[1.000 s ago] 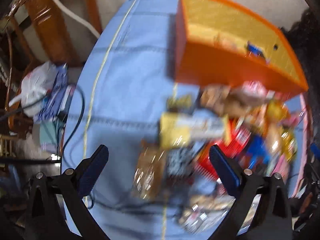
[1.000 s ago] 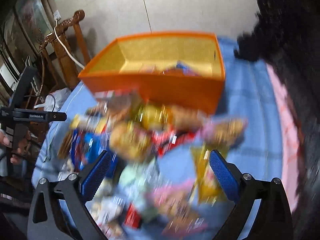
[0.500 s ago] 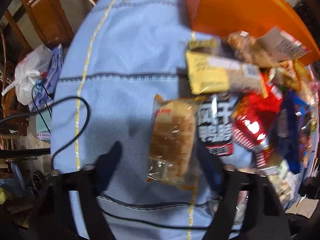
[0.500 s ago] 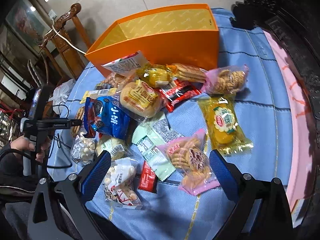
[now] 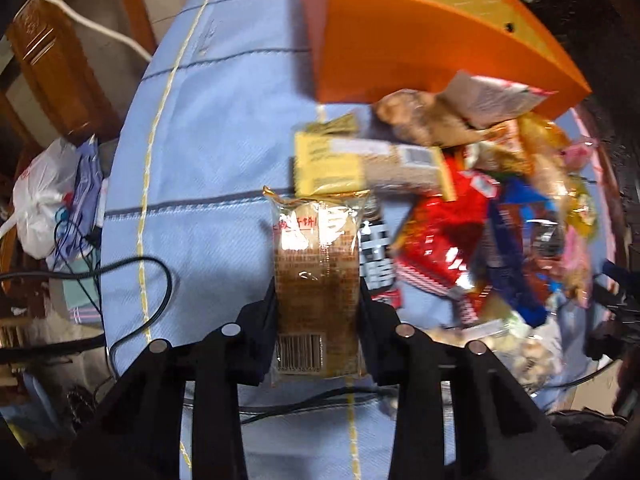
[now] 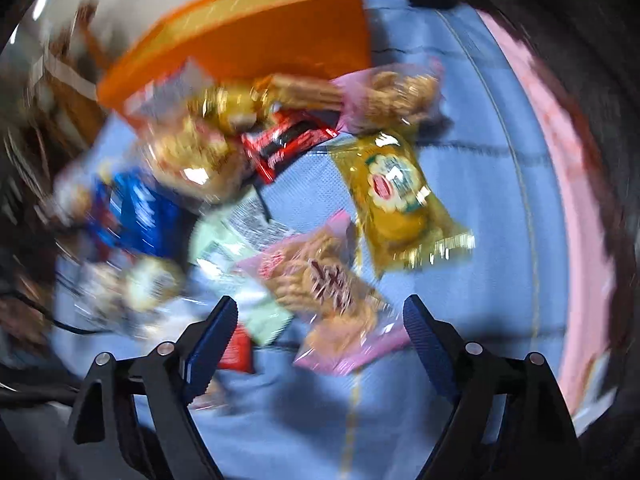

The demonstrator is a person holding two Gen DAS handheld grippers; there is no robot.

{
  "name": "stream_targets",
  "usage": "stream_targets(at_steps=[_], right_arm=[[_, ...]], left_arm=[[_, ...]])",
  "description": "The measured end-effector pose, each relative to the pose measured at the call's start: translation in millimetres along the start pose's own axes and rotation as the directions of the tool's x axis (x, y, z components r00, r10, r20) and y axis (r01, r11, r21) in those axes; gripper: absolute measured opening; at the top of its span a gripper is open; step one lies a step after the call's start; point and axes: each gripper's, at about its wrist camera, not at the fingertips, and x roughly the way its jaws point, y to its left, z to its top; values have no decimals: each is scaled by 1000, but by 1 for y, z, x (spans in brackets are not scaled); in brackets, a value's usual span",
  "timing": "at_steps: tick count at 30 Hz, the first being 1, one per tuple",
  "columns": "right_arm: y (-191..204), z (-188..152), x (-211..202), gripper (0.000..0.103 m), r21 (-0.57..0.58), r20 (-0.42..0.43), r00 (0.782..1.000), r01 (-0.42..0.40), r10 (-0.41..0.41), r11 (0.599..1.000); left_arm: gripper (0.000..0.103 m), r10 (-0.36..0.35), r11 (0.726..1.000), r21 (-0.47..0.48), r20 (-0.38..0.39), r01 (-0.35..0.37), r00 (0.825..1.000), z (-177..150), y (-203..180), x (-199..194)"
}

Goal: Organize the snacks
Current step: 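Grasp the brown bread packet with the left tool while the right tool grasps the pink cookie bag, then carry both packets over the orange box and open both tools to drop them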

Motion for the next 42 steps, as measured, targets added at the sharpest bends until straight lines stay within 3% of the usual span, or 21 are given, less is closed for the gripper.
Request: stream_targets(at_steps=[1,3,4,6,7,16,23,26,30,35,37,38,39,40,42], right_arm=[[3,2,8,83,-23,-14,1000,7,-8,1000],[6,6,31,63,-67,-70,997,20,-25,998],[7,6,36,60,-79,-77,997,16,-22,997],[8,9,37,43,-94,-106,994,-9,-1,996],[9,10,32,42,-97,-108,994,-14,3,995],[13,36,-51,41,-40,64,983,-169,172,985],[27,104,-98,41,-102,266,933,-224,244,969],[31,135,-102,41,-125,313,917,-217,246,968],[26,184,-89,41,-94,344,914,-193,214,977],[18,236,-55,45,-12,333,922,-203,195,979],[13,246,-44,65,32,333,925,-205,183,978],[11,246,-42,80,66,346,925,-190,157,979],[8,242,-44,85,84,366,921,-177,135,981],[6,237,-45,87,82,382,915,-175,131,981],[6,226,-45,89,63,373,917,-176,140,982]], left_arm=[[34,-5,1000,9,3,5,1000,1,-2,-3],[34,-13,1000,11,1,13,1000,2,-2,-5],[34,-20,1000,5,-1,20,1000,0,-2,-5],[34,-50,999,-16,-6,50,999,0,1,-8],[34,-59,998,-27,-5,59,998,1,5,-9],[34,-87,996,8,79,86,993,19,-1,-36],[34,-142,988,88,211,126,967,70,-30,-85],[34,-145,987,107,256,121,956,107,-44,-95],[34,-163,985,104,268,140,950,151,-56,-89],[35,-165,986,55,211,157,963,205,-69,-56],[43,-157,988,15,171,157,973,219,-69,-40],[67,-146,989,-3,159,148,976,223,-68,-36],[96,-109,993,-36,152,116,982,226,-65,-32],[99,-72,995,-63,164,83,984,224,-63,-32],[99,-77,992,-81,208,96,975,216,-58,-33]])
